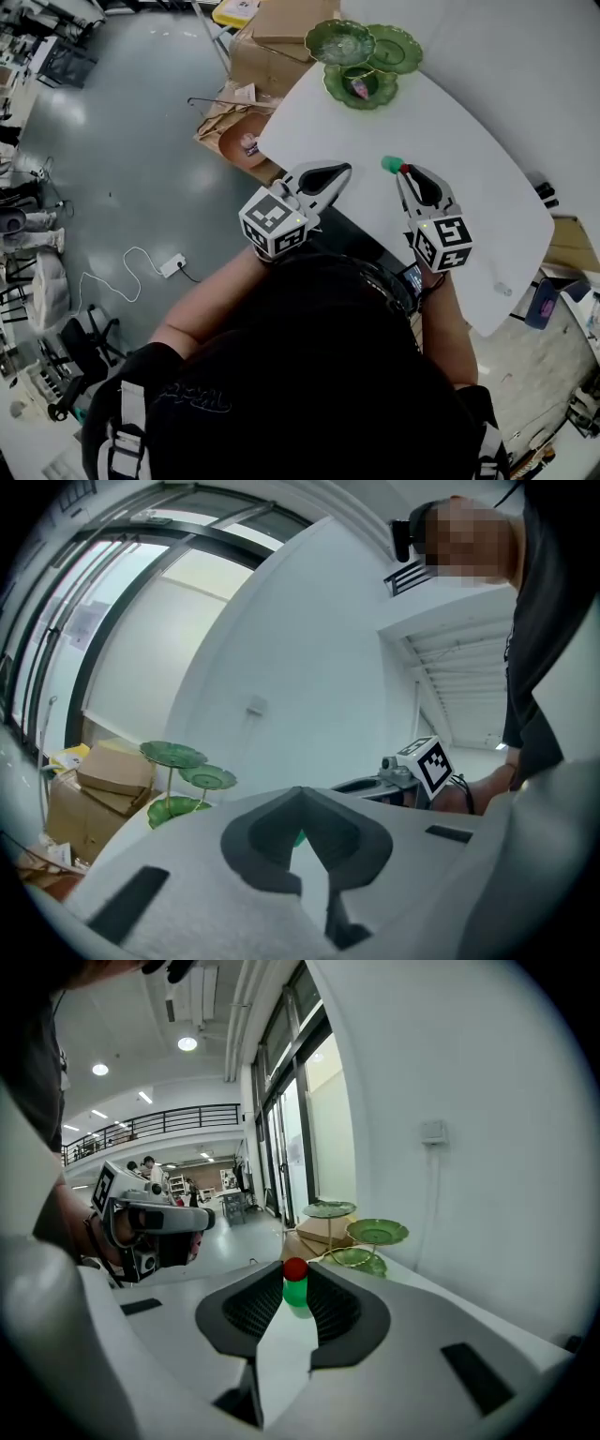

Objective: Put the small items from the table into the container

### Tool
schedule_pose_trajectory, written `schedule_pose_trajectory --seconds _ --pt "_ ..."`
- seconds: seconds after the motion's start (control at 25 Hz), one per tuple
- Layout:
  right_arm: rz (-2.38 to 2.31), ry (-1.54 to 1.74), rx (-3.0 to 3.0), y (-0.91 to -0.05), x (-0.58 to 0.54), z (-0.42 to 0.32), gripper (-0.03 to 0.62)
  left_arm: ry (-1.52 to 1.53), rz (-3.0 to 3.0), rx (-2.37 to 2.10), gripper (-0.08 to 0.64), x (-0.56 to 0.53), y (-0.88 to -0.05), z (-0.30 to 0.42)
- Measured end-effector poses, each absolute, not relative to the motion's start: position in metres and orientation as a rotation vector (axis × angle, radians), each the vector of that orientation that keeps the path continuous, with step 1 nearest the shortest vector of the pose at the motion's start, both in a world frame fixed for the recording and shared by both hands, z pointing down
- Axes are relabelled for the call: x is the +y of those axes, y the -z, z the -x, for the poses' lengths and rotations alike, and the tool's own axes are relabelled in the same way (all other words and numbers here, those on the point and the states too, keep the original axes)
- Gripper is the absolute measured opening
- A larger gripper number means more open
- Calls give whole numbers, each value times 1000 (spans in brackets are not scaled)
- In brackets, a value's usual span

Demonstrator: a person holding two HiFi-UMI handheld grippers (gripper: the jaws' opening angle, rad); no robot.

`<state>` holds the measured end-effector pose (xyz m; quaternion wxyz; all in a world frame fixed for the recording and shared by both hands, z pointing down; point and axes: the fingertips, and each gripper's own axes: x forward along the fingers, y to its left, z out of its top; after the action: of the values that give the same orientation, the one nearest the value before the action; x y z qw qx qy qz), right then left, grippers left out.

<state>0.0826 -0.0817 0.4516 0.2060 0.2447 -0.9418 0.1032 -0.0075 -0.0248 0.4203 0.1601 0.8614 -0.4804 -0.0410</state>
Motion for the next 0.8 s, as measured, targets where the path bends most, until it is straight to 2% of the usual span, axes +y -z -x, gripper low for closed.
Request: schedule_pose_trajectory --seconds 0.4,0.8 --pt "-502 -238 -2677 -450 -15 87 86 154 -2387 -1500 5 66 -425 150" --pt "-303 -231 -2672 -463 4 165 86 193 -2224 -1681 5 99 -438 225"
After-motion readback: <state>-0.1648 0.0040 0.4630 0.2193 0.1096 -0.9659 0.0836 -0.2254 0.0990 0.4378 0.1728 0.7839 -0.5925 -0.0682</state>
